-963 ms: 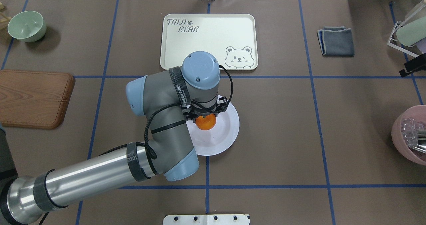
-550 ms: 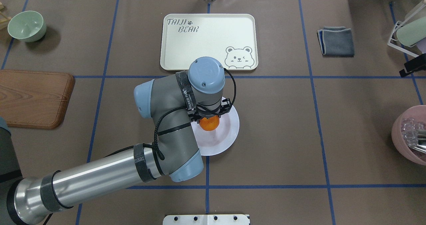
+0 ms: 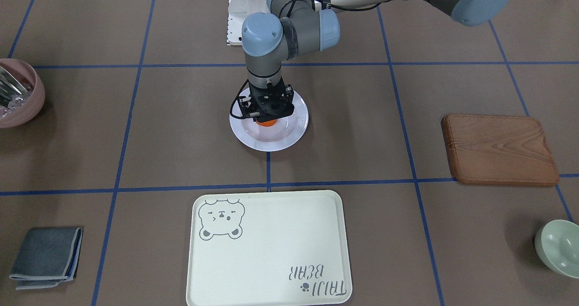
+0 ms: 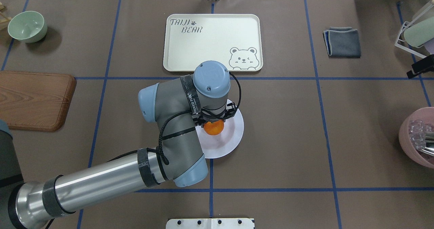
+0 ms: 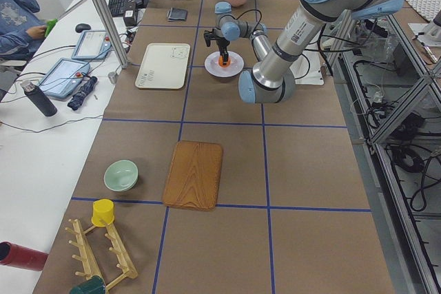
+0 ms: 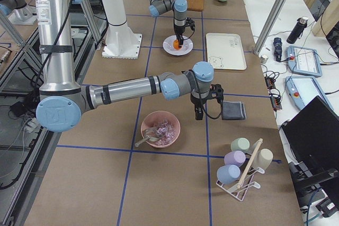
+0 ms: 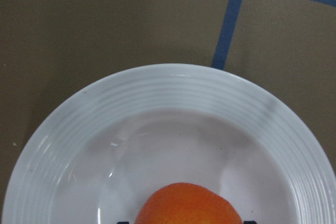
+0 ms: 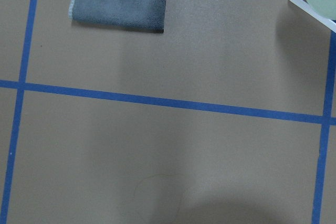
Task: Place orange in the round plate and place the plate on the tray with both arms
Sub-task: 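Lower the orange onto the plate and open the left gripper, then withdraw the left arm while the right gripper reaches to the plate rim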
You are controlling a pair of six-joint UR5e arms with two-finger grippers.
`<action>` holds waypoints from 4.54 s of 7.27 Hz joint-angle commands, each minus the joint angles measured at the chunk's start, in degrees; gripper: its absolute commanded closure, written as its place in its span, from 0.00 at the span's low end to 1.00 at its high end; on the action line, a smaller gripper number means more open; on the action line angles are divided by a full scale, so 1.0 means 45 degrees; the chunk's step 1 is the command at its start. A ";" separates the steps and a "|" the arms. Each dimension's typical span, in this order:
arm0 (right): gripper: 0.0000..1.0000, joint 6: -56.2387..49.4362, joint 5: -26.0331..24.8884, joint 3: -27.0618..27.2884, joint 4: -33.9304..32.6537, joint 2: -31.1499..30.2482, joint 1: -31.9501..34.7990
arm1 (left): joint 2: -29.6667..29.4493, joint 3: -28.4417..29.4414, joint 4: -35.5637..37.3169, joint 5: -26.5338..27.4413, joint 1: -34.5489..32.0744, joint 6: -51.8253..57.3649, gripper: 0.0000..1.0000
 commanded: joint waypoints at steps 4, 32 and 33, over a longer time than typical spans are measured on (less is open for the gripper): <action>0.00 0.0004 -0.0017 -0.0077 0.0008 0.0097 -0.0020 | 0.0207 -0.0189 0.0043 0.0020 -0.0007 0.0020 0.02; 0.09 2.0687 -1.1658 -0.2186 1.4911 0.3145 -1.2793 | 0.6361 -0.5287 0.1429 -0.2695 -0.6979 0.8301 0.02; 0.10 2.0687 -1.1696 -0.2341 1.4930 0.3222 -1.2812 | 0.6361 -0.5287 0.1429 -0.2695 -0.6979 0.8301 0.02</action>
